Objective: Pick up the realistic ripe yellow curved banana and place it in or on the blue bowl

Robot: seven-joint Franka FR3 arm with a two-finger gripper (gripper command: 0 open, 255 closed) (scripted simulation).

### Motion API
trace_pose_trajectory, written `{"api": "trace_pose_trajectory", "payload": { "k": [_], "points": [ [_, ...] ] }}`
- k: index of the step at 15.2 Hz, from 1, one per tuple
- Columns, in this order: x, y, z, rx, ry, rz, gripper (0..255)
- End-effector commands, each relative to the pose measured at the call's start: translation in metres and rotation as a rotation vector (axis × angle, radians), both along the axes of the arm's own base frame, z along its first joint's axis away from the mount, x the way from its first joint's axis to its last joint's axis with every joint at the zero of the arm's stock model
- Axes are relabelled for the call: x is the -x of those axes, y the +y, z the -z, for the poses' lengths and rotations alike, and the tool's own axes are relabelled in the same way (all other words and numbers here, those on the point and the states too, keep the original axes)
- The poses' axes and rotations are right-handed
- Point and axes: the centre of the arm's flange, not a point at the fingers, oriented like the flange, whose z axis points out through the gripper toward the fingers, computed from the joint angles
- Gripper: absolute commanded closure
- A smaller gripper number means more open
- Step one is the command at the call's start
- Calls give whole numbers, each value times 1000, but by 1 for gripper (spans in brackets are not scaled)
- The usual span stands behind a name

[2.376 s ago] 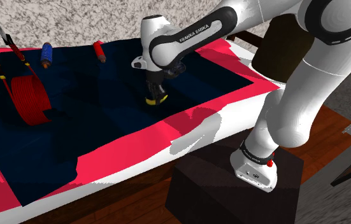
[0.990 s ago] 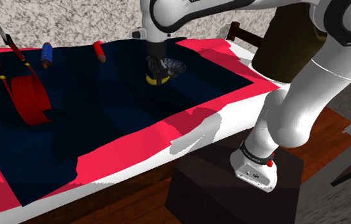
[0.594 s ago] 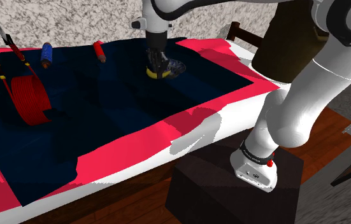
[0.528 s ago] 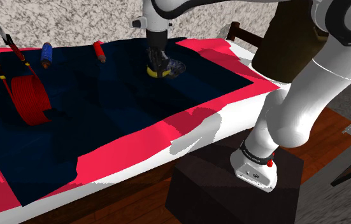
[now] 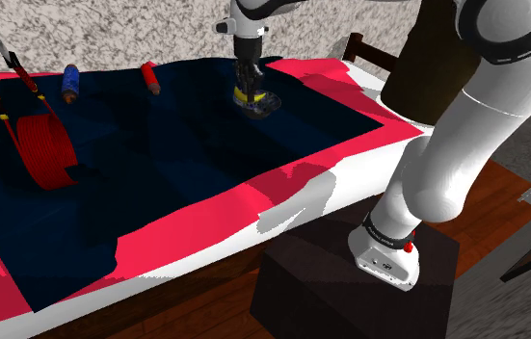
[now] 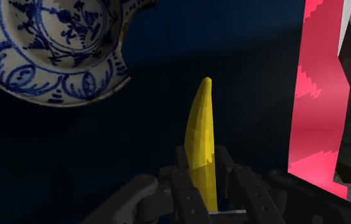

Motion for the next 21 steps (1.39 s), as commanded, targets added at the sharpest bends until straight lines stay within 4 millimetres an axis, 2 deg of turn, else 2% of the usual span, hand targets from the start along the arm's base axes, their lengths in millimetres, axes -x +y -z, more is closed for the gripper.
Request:
{"api": "trace_pose_trajectory", "payload": {
  "k": [1, 12, 21],
  "points": [
    [-12, -23, -2, 0, 0, -2, 255],
    [-77, -152, 1, 0, 0, -2, 255],
    [-77, -152, 48, 0, 0, -2, 255]
  ]
}}
